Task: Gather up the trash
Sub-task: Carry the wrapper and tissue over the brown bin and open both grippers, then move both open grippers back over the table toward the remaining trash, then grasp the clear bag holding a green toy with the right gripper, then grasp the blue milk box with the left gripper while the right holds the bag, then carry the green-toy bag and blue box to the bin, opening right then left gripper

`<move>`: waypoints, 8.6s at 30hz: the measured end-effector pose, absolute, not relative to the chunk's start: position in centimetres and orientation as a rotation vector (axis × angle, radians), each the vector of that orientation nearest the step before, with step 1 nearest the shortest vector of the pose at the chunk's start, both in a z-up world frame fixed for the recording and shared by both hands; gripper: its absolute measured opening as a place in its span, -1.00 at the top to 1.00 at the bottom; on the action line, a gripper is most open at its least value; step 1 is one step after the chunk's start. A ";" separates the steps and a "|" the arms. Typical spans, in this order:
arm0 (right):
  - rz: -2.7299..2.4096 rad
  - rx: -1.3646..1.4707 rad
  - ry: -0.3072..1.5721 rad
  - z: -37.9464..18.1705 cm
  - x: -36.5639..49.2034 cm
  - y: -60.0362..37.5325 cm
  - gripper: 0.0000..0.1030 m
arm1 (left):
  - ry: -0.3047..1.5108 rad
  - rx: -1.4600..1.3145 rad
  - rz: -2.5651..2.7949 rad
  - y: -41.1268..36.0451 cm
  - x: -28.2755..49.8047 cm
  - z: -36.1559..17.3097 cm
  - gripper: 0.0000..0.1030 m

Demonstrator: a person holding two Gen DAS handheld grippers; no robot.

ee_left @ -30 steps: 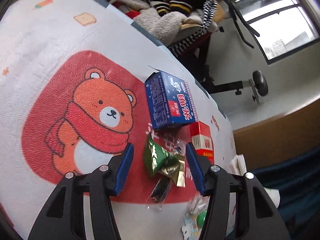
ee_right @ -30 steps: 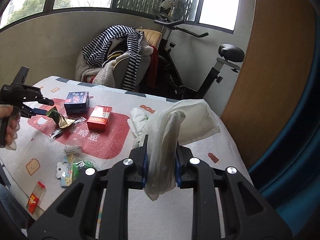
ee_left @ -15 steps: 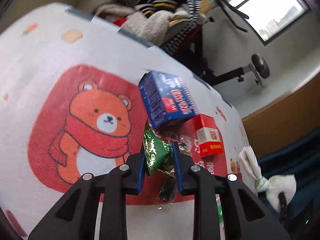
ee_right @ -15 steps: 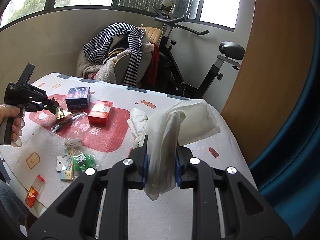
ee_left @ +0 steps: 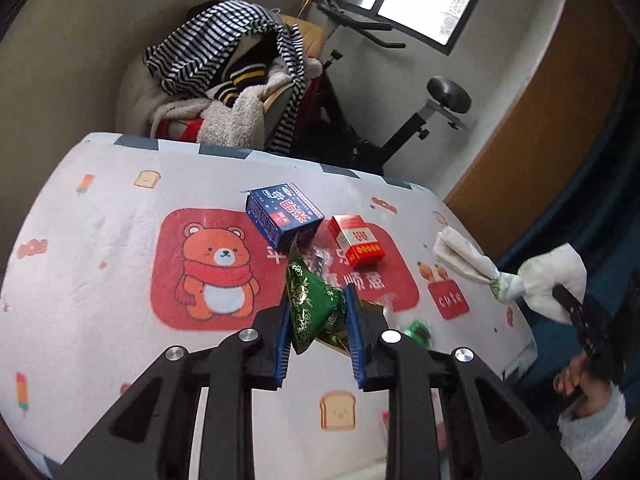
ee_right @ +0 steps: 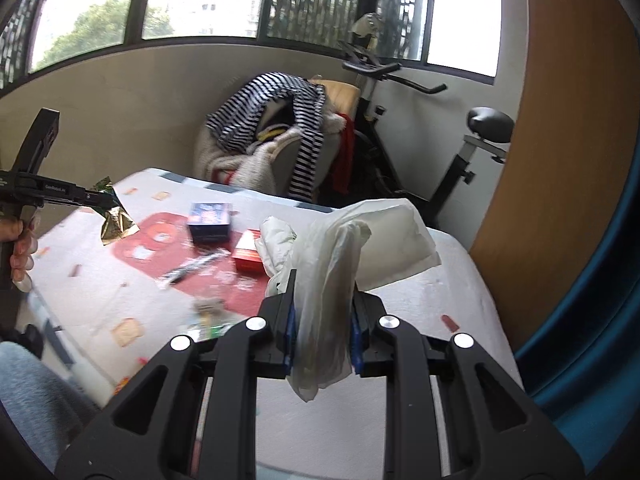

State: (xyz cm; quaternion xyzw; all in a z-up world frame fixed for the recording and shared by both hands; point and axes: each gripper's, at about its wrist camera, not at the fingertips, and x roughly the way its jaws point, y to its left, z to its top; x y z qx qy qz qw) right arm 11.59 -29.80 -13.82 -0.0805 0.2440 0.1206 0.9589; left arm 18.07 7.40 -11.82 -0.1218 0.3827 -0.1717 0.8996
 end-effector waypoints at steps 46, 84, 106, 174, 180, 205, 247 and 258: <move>0.796 -0.194 1.041 -27.4 -0.1 -17.7 -0.04 | 0.812 -0.329 -0.376 9.3 -0.5 -14.3 0.53; 0.543 -0.237 0.739 -25.3 2.0 -23.5 -0.89 | 0.885 -0.277 -0.443 3.9 -3.0 -26.1 0.52; 0.540 -0.215 0.762 -25.7 2.5 -23.5 -0.89 | 0.884 -0.274 -0.371 4.1 -2.7 -26.6 -0.89; 0.462 -0.180 0.924 -27.6 23.0 -20.3 -0.06 | 0.794 -0.213 -0.206 9.1 13.5 -21.0 -0.89; 0.373 -0.131 0.781 -24.1 24.3 -22.6 -0.04 | 0.824 -0.242 -0.177 9.2 15.1 -21.0 -0.89; 0.343 0.006 0.669 -23.6 32.0 -25.1 -0.04 | 0.903 -0.232 -0.208 4.3 34.4 -21.4 -0.89; 0.388 -0.019 0.614 -21.5 25.2 -24.1 -0.04 | 0.882 -0.169 -0.284 3.7 27.2 -15.7 -0.54; 0.513 -0.013 0.672 -19.9 15.2 -24.7 -0.04 | 0.810 -0.136 -0.384 3.7 12.7 -14.5 -0.53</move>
